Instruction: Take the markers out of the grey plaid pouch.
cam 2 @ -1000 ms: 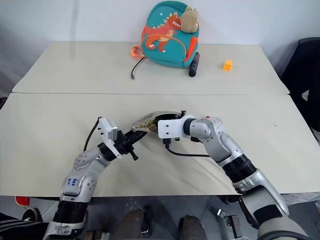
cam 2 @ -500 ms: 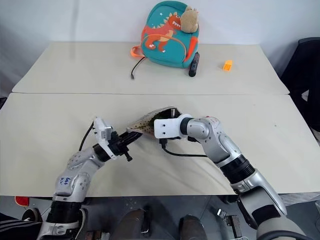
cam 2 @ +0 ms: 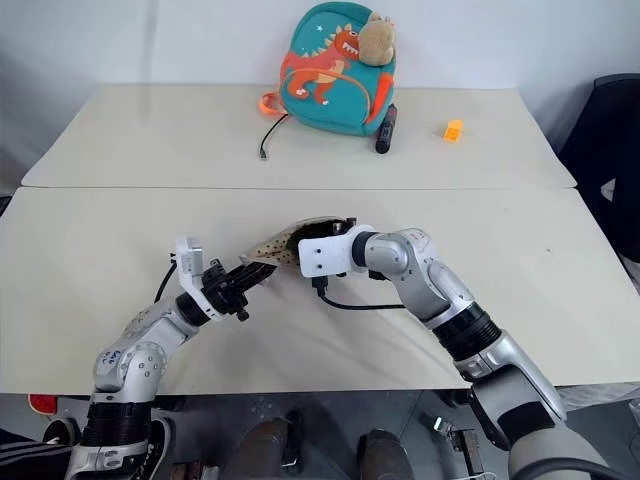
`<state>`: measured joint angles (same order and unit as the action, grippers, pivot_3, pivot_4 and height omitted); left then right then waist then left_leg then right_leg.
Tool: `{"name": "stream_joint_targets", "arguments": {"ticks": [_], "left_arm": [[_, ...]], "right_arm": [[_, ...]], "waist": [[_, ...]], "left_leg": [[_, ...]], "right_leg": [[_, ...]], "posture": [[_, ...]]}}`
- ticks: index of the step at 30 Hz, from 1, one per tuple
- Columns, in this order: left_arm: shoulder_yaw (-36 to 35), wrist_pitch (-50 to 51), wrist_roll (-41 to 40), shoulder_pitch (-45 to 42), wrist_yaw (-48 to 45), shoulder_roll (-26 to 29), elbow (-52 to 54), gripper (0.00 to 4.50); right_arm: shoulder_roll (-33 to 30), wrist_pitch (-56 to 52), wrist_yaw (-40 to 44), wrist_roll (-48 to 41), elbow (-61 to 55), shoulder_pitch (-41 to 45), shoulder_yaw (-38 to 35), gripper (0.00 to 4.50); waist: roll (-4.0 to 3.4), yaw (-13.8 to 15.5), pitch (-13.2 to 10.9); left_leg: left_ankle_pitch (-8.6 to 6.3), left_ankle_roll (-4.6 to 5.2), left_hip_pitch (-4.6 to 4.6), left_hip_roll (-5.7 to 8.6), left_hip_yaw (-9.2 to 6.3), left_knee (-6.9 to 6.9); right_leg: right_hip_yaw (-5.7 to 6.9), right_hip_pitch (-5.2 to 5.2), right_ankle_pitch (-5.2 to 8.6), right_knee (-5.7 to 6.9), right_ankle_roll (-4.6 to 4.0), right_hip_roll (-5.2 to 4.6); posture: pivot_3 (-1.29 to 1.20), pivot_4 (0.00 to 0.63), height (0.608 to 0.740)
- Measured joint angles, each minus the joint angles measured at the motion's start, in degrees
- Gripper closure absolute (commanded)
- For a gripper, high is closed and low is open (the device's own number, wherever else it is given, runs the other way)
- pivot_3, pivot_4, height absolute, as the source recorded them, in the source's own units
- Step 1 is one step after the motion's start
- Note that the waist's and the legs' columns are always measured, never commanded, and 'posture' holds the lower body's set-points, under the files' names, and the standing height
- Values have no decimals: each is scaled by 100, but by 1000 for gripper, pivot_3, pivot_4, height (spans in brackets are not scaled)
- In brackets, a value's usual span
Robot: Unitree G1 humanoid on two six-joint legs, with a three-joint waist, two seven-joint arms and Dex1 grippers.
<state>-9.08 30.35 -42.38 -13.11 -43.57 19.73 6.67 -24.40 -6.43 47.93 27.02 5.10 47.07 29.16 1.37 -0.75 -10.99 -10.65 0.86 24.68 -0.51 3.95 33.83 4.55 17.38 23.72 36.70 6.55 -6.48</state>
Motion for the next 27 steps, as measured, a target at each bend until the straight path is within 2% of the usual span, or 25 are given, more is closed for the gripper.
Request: {"name": "stream_joint_targets", "arguments": {"ticks": [6,13,27], "left_arm": [[-17,95,-37,70,-161,59,-52,4500],[348,179,-24,170,-227,-73,71,4500],[317,197,-12,268,-223,-109,157,4500]], "right_arm": [[346,-435,-32,77,214,40,8,1898],[572,-815,-85,-26,208,-39,-65,1898],[710,-277,-813,158,671,-148,35,1898]], "waist": [[0,-30,0],[1,-74,0],[1,-85,1]], "left_leg": [[0,-1,-1,2,-1,1],[0,-2,-2,2,-1,0],[0,-5,-6,1,1,-2]], "right_leg": [[-2,0,0,5,0,-2],[-4,2,0,9,-1,0],[-9,4,0,14,-2,0]], "posture": [[0,150,740],[0,150,740],[0,150,740]]}}
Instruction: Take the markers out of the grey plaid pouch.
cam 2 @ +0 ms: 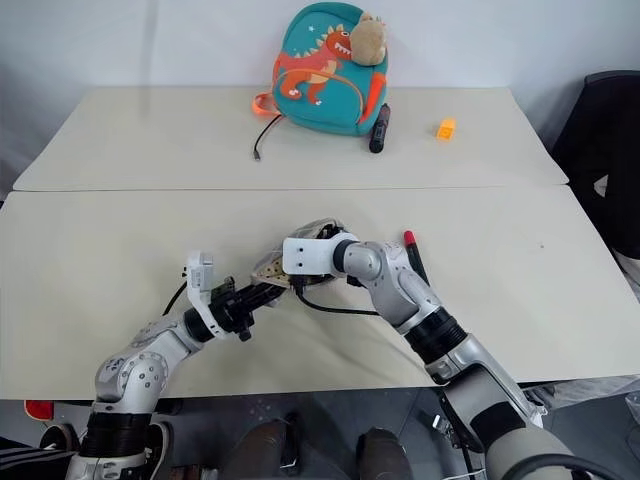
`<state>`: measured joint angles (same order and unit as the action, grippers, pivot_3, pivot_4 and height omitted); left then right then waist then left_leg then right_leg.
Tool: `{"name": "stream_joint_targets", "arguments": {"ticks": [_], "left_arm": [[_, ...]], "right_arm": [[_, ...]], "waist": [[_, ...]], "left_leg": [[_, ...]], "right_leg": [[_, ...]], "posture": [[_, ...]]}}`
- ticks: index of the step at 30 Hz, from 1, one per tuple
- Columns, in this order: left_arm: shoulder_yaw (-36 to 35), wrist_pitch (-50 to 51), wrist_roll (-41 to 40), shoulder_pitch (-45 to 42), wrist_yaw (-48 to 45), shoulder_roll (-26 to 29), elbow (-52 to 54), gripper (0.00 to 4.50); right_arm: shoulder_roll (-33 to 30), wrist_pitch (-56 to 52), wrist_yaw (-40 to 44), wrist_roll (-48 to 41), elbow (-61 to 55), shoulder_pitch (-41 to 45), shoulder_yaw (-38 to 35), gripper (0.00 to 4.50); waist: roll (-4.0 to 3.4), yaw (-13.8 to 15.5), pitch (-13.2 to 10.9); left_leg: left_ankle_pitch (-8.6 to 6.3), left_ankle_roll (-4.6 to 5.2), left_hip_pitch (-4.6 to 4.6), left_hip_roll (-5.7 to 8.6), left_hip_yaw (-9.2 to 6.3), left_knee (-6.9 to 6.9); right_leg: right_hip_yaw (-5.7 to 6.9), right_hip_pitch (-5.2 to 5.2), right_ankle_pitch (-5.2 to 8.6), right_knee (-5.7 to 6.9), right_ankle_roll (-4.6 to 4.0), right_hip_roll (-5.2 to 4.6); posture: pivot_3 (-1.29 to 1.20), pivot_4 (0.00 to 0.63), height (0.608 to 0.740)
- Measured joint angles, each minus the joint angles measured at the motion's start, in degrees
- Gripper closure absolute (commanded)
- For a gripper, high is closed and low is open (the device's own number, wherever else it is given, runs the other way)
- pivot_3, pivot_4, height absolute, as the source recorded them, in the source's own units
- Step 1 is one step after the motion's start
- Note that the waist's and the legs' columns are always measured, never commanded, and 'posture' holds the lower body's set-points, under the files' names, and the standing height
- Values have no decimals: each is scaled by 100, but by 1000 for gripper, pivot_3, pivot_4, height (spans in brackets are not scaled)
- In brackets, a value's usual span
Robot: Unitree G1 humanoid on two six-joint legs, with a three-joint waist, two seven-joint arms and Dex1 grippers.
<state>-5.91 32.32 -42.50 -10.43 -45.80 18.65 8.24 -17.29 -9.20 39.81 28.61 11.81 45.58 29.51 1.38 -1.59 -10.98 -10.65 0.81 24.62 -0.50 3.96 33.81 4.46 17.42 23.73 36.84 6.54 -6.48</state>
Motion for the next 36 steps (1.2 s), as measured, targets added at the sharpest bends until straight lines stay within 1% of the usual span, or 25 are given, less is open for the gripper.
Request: {"name": "stream_joint_targets", "arguments": {"ticks": [3,4,7,8,12,15,21,23,28,30,33,36], "left_arm": [[-4,0,0,8,6,1,4,4500],[-4,1,0,14,12,1,6,4500],[-6,1,0,51,28,-2,11,4500],[-23,-9,0,50,29,-2,28,4500],[-24,-56,3,44,33,-8,61,4500],[-14,-163,42,37,31,-10,70,4500],[-21,-808,512,-19,96,-20,-44,4500],[-30,-986,623,-67,143,-53,-95,4500],[-57,-1284,837,-155,235,-64,-260,4500],[-68,-1394,902,-189,240,-63,-346,4500],[-115,-1578,985,-285,279,-64,-516,4500],[-133,-1687,1050,-359,316,-67,-658,4500]], "right_arm": [[-4,50,-1,60,17,-15,29,2500],[-4,56,0,60,20,-32,34,2772],[-5,102,-56,86,-26,-42,20,3797],[-11,128,-65,119,-43,-28,3,3956],[-63,133,-1,106,-171,-96,-67,3971],[-245,37,201,33,-472,-169,-122,3986],[-680,-530,1022,-369,-1452,-361,-425,4035],[-749,-829,1245,-575,-1720,-404,-581,4035],[-1152,-1373,1785,-1089,-2417,-454,-962,4035],[-1179,-1547,1881,-1315,-2488,-426,-1088,4035],[-1079,-1892,1994,-1922,-2608,-417,-1449,4035],[-1103,-1892,2124,-2232,-2815,-411,-1412,4035]], "waist": [[0,-2,0],[0,-1,0],[0,-1,0],[1,-1,1],[3,1,2],[4,10,2],[4,32,2],[4,32,2],[4,37,2],[4,35,2],[4,18,2],[4,18,2]], "left_leg": [[0,0,-1,0,0,-1],[0,0,-1,0,0,-1],[0,-1,-2,0,0,-1],[-1,-1,-4,0,0,-1],[-2,-3,-9,0,1,-4],[-2,-3,-8,0,1,-5],[-3,-3,-6,1,1,-5],[-3,-3,-6,1,1,-8],[-4,-1,-6,1,1,-9],[-4,-1,-6,0,1,-10],[-4,-1,-6,-1,1,-11],[-4,0,-6,-1,1,-12]], "right_leg": [[0,0,0,0,0,0],[-1,0,0,0,0,0],[-1,0,0,0,0,0],[-1,-2,0,1,0,0],[-3,-5,0,0,-1,0],[-2,-4,0,-1,-1,-1],[-1,-7,0,-9,-1,-3],[0,-6,0,-10,-1,-3],[1,-8,0,-17,0,-4],[2,-7,0,-16,-1,-4],[4,-8,-1,-17,-2,-4],[5,-7,-1,-17,-2,-4]], "posture": [[0,150,740],[0,150,740],[0,150,740],[0,150,740],[0,150,740],[0,150,740],[0,150,740],[0,150,740],[0,150,740],[0,150,740],[0,150,740],[0,150,740]]}}
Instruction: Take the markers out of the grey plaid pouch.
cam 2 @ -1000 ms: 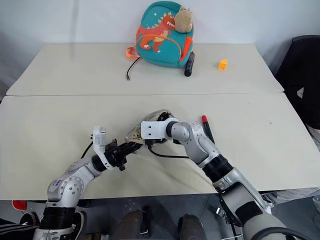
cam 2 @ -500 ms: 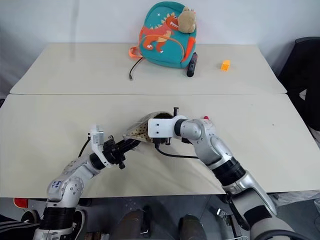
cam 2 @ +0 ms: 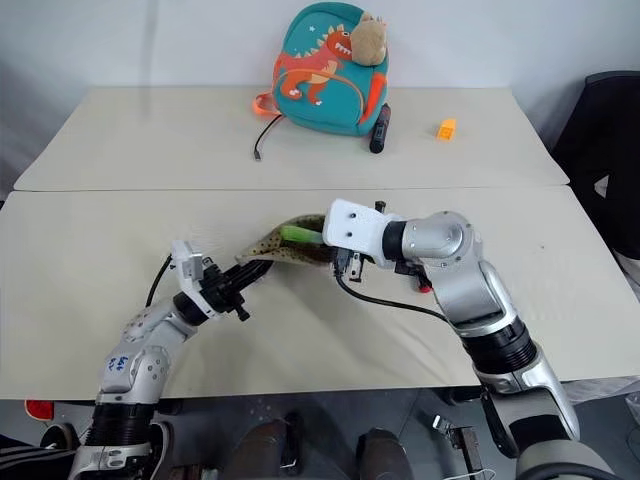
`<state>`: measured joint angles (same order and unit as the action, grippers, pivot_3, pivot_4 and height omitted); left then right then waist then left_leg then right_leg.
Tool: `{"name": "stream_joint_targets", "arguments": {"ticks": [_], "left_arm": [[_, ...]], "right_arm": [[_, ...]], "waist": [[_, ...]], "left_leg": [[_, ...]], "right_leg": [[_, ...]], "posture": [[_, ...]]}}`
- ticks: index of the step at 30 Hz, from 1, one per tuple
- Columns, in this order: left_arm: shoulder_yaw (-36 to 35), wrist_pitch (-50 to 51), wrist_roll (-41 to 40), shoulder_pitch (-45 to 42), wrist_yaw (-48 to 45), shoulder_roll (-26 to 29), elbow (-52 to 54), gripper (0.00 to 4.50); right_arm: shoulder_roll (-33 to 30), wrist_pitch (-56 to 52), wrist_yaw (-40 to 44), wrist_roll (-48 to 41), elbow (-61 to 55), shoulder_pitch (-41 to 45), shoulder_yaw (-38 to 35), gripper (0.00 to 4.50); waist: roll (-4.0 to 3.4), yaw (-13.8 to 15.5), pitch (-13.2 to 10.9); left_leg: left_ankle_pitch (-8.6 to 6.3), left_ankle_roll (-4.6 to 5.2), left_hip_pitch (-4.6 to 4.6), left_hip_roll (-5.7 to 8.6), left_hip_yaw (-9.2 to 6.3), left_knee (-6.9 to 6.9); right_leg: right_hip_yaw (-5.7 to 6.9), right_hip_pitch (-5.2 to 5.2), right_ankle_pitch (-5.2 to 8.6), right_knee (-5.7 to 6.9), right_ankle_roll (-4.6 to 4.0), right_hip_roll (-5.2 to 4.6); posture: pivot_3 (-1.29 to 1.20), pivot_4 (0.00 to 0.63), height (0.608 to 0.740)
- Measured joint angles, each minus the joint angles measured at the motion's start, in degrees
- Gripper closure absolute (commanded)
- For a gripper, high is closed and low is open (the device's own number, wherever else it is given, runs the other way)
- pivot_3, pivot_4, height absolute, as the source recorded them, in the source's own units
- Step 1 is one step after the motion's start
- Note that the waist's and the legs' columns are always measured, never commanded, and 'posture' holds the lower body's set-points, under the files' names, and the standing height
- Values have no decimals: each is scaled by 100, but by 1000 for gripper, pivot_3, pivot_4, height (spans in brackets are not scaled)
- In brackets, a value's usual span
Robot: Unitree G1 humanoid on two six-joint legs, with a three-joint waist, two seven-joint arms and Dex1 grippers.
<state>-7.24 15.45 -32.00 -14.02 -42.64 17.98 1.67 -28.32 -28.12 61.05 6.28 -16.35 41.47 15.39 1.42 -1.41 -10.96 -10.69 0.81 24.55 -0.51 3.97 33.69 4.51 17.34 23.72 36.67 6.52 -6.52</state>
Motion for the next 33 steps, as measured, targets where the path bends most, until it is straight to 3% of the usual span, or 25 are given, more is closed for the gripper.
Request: {"name": "stream_joint_targets", "arguments": {"ticks": [5,11,15,21,27,33], "left_arm": [[-1,-77,76,0,12,0,-18,4500],[-37,-154,84,79,9,14,-22,4500],[-135,-188,83,111,0,78,-28,4500],[-209,-203,72,172,-59,83,-42,4500],[-167,-199,72,115,-78,13,-49,4500],[-174,-184,72,115,-90,15,-53,4500]], "right_arm": [[111,-143,-7,-783,-126,13,-316,4035],[484,-1453,-590,-2112,-142,530,-1549,4035],[-108,-2255,-857,-2388,-85,321,-1773,4035],[-1969,-2412,-1168,-1716,761,-273,-1746,4035],[-2333,-2509,-1152,-1716,1155,-1061,-1742,4035],[-2432,-2798,-1202,-1767,1311,-1195,-1723,4035]], "waist": [[0,1,0],[0,-5,0],[0,43,0],[0,137,0],[-1,125,0],[-1,132,0]], "left_leg": [[0,0,0,0,0,0],[-1,1,0,-1,-2,-3],[-3,6,9,1,-1,-3],[-7,12,19,-1,7,4],[-6,13,20,-11,24,4],[-6,13,20,-15,26,10]], "right_leg": [[-1,0,0,-2,0,-1],[0,0,-1,0,-1,-2],[-1,2,-1,-14,-2,-6],[0,5,-2,-31,-1,-6],[5,5,-2,-41,-1,-2],[3,4,-2,-41,-1,-1]], "posture": [[0,150,740],[0,150,740],[0,150,740],[0,150,740],[0,150,740],[0,150,740]]}}
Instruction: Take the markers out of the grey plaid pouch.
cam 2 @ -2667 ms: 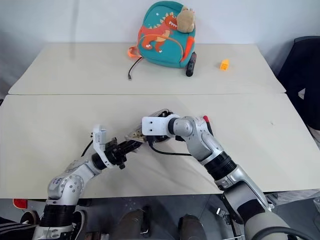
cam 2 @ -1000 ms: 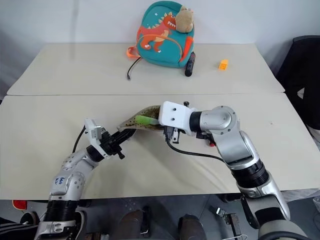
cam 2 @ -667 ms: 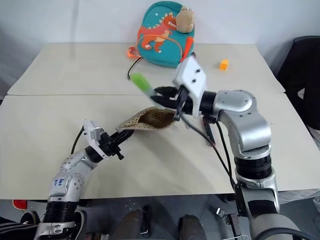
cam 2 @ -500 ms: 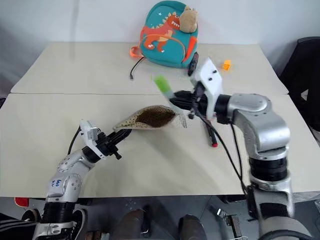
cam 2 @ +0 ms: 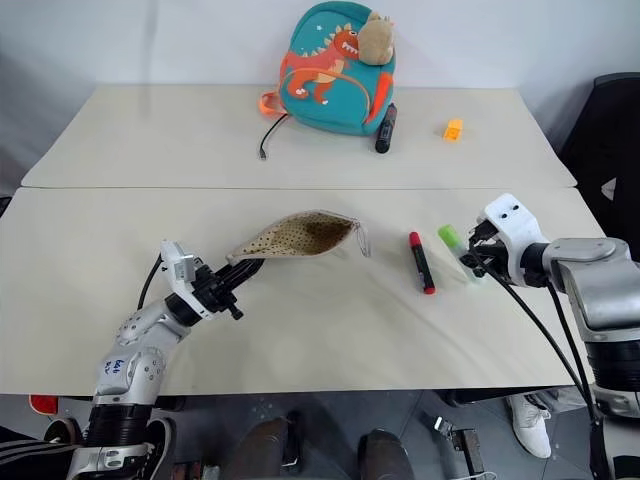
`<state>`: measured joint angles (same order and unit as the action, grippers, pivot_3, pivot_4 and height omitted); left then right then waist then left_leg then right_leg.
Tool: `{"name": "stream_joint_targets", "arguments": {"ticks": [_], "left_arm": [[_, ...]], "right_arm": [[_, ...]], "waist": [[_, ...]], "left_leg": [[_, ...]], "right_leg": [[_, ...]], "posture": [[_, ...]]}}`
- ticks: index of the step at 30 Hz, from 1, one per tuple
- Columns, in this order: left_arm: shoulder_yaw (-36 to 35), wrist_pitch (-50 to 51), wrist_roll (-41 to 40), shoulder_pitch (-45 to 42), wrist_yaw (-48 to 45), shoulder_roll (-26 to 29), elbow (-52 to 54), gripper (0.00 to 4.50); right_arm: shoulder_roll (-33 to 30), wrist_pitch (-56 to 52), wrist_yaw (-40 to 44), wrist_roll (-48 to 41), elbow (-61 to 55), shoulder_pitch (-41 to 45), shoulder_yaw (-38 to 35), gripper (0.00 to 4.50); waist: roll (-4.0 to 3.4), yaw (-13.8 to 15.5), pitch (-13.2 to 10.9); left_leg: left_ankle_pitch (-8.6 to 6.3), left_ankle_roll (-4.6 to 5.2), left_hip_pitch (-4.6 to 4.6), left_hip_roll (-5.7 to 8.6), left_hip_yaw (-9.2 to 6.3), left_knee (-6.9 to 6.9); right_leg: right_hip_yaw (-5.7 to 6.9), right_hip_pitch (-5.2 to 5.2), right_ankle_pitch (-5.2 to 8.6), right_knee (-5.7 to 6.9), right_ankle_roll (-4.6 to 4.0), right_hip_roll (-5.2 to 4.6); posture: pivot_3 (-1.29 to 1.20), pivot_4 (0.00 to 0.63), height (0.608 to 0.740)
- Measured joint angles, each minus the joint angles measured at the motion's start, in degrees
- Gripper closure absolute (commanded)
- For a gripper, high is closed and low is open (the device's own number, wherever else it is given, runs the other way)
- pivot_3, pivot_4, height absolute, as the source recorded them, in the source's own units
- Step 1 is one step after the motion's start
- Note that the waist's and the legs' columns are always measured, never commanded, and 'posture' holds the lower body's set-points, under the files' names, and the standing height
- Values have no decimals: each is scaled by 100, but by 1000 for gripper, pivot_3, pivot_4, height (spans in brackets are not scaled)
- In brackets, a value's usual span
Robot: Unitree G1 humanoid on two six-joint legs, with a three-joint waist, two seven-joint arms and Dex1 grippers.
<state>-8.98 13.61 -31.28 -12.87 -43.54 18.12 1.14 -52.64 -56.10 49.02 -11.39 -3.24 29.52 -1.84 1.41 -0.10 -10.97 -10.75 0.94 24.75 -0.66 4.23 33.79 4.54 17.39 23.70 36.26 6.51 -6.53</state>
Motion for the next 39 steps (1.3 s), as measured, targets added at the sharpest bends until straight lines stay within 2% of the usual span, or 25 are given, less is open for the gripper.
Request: {"name": "stream_joint_targets", "arguments": {"ticks": [2,11,14,19,21,28,33,39], "left_arm": [[-4,1,0,1,0,0,0,4500],[-24,15,-16,58,7,0,20,4500],[-45,62,-81,58,17,-2,27,4500],[-268,345,-413,45,142,-8,64,4500],[-379,504,-571,44,210,-8,82,4500],[-1305,1653,-1939,-2,788,132,271,4500],[-1825,2747,-2842,99,1274,583,234,4500],[-2320,3325,-3492,128,1664,754,6,4500]], "right_arm": [[0,1,-27,2,91,-88,52,4035],[151,243,-270,2,513,90,126,1082],[171,681,-340,71,622,298,149,1082],[771,1286,-483,-159,650,792,-154,1082],[1097,1428,-522,-349,497,789,-307,1082],[2094,1472,-751,-838,-656,186,-220,1082],[2202,1626,-879,-797,-836,-46,-10,1082],[2188,1724,-854,-797,-837,-123,161,1082]], "waist": [[0,8,0],[0,-3,0],[0,-4,0],[0,-6,0],[0,-2,0],[0,-6,0],[0,-10,0],[0,-10,0]], "left_leg": [[-1,1,2,1,0,2],[-1,1,8,0,-1,6],[-1,1,8,0,-1,7],[0,1,8,-3,-2,6],[-1,1,9,-2,-5,7],[-1,1,14,-1,-18,14],[-1,1,12,1,-19,15],[-1,-1,12,1,-19,15]], "right_leg": [[-1,0,-1,-3,1,0],[1,3,-1,-3,2,0],[2,3,-1,-3,2,1],[3,3,-1,-1,2,4],[3,2,-2,2,3,4],[7,5,-3,23,1,2],[3,6,-3,24,1,2],[2,9,-3,24,1,2]], "posture": [[0,150,740],[0,150,740],[0,150,740],[0,150,740],[0,150,740],[0,150,740],[0,150,740],[0,150,740]]}}
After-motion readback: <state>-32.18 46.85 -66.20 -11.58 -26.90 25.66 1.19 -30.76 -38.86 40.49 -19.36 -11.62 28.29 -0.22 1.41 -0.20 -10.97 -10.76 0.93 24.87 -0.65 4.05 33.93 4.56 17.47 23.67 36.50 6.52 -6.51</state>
